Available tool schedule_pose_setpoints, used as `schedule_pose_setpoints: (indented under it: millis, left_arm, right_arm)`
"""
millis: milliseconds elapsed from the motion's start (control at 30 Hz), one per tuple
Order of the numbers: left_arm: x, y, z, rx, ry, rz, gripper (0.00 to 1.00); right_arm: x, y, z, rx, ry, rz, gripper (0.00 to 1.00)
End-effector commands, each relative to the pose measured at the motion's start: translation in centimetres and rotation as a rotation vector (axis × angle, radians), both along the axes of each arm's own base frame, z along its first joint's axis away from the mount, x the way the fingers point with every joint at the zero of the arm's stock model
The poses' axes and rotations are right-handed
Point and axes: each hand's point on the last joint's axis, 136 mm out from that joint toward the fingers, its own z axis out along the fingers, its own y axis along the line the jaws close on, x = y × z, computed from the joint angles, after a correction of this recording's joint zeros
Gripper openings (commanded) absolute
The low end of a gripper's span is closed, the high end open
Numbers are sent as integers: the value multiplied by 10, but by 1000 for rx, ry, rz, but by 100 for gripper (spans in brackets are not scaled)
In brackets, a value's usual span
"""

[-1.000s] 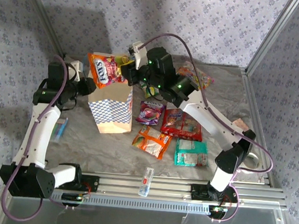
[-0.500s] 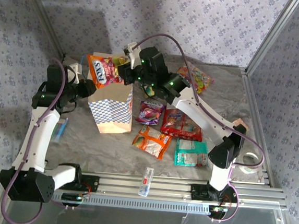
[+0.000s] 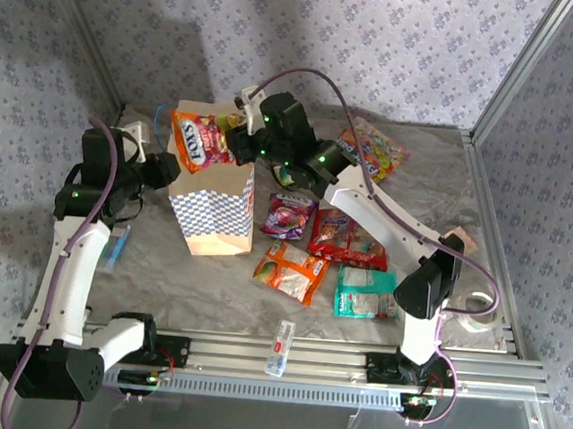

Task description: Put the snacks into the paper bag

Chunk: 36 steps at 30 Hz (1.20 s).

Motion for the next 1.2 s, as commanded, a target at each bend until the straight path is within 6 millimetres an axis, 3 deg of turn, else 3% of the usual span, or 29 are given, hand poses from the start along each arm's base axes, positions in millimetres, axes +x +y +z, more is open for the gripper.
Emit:
schedule_pose_setpoints:
  millis: [0,600,833,1167]
  left_arm:
    - [0,3,1,-12,-7,24,39]
    - [1,4,-7,-15,13,34,38]
    - [3,4,-7,-18,17,31,38]
    - [2,5,-11,-12,31,35,38]
  right_arm:
    - [-4,5,18,44,-14,2,6]
    - [-12,16,-11,-8,74,46,14]
    - [-13,12,-15,-23,96,35,27]
    - [-20,10,-11,-21,112,56,36]
